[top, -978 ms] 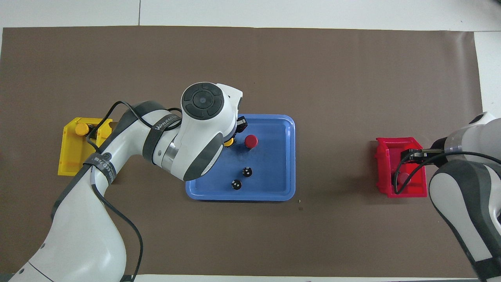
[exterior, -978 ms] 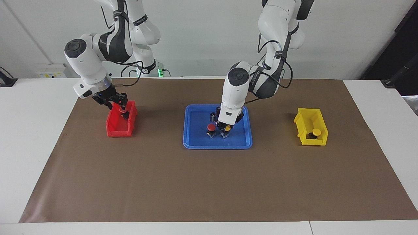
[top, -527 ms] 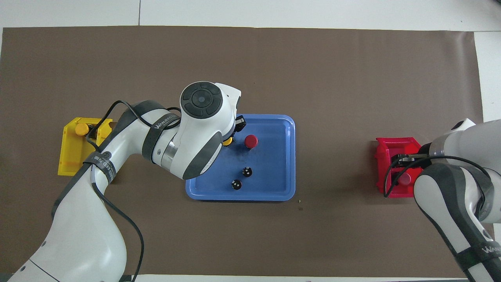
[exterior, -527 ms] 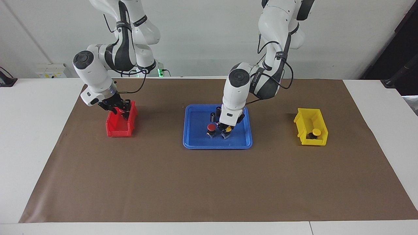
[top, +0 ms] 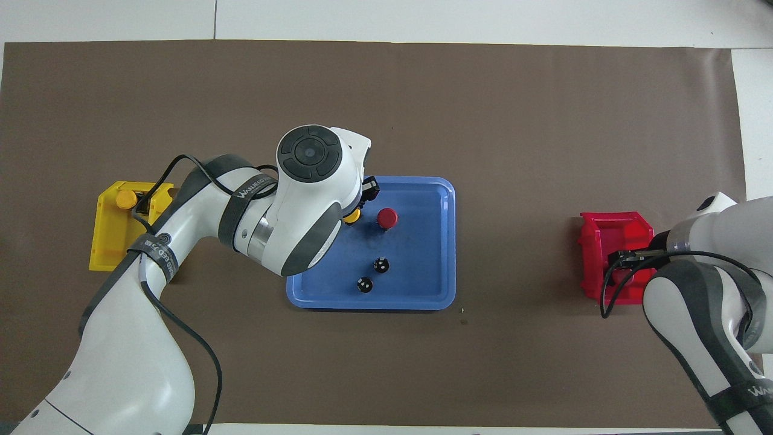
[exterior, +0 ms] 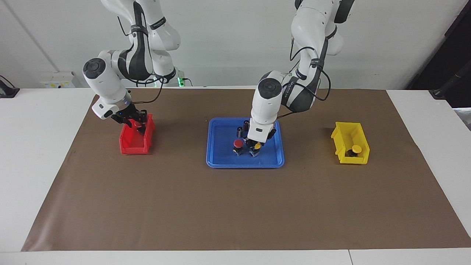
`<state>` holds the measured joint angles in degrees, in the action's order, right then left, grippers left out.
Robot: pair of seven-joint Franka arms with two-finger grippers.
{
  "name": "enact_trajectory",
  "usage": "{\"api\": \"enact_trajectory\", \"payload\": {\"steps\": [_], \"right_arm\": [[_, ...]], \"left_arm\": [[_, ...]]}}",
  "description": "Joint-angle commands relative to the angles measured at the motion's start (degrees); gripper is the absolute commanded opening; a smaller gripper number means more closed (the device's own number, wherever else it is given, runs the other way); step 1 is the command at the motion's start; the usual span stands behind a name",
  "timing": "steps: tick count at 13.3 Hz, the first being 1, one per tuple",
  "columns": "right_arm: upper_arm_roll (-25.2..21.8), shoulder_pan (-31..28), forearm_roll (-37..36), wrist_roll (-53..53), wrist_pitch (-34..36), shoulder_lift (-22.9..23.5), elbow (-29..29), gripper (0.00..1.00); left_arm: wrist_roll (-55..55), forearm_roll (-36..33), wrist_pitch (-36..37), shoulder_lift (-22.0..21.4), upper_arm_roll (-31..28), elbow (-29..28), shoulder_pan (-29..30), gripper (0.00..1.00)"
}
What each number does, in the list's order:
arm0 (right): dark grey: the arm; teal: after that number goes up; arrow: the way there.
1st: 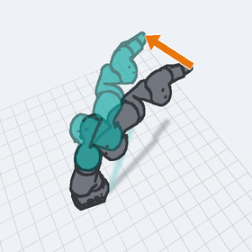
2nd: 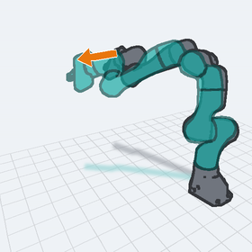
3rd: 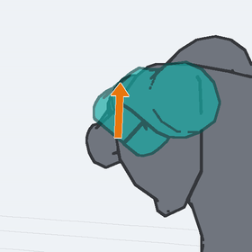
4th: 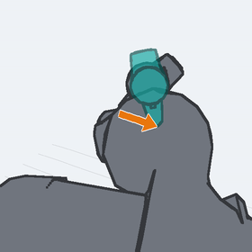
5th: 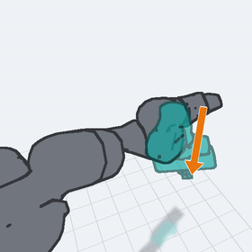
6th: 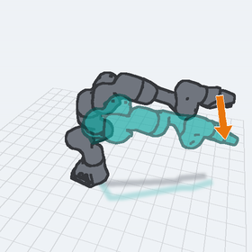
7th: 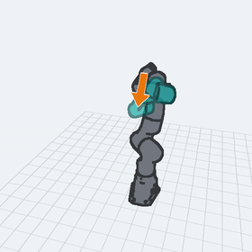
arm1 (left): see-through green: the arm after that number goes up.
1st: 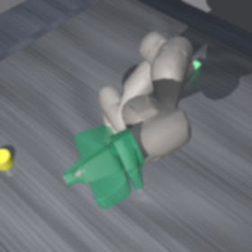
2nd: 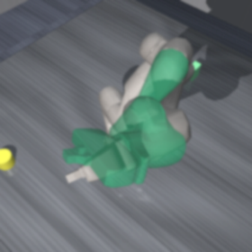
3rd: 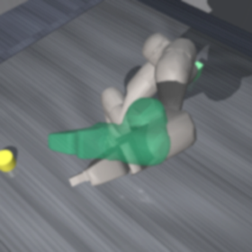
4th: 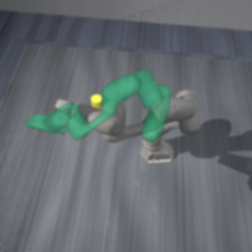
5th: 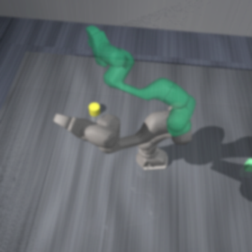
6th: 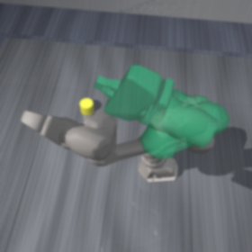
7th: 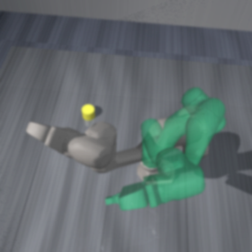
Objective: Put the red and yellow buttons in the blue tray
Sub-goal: 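Lower the yellow button into the tray while the right gripper grasps red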
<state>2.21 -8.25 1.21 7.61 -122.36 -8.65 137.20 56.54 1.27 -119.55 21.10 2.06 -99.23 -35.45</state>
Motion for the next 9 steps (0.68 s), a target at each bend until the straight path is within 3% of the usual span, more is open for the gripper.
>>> {"api": "enact_trajectory", "payload": {"steps": [1, 5, 9], "right_arm": [[0.60, -1.77, 0.72, 2.33, -0.16, -1.81, 1.93, 0.58], [0.60, -1.33, 0.72, 2.50, -0.34, -3.03, 4.12, 0.58], [0.60, -1.77, 0.72, 5.40, -0.96, -3.30, 4.92, 0.58]], "left_arm": [[0.23, -0.74, 0.10, -0.26, -0.57, 0.00, 0.03, 0.68], [-2.38, -0.74, 3.70, -3.51, -1.10, 0.17, 3.10, 0.71], [-17.39, -0.65, 9.06, -7.29, -1.01, -0.26, 12.66, 0.75]]}}
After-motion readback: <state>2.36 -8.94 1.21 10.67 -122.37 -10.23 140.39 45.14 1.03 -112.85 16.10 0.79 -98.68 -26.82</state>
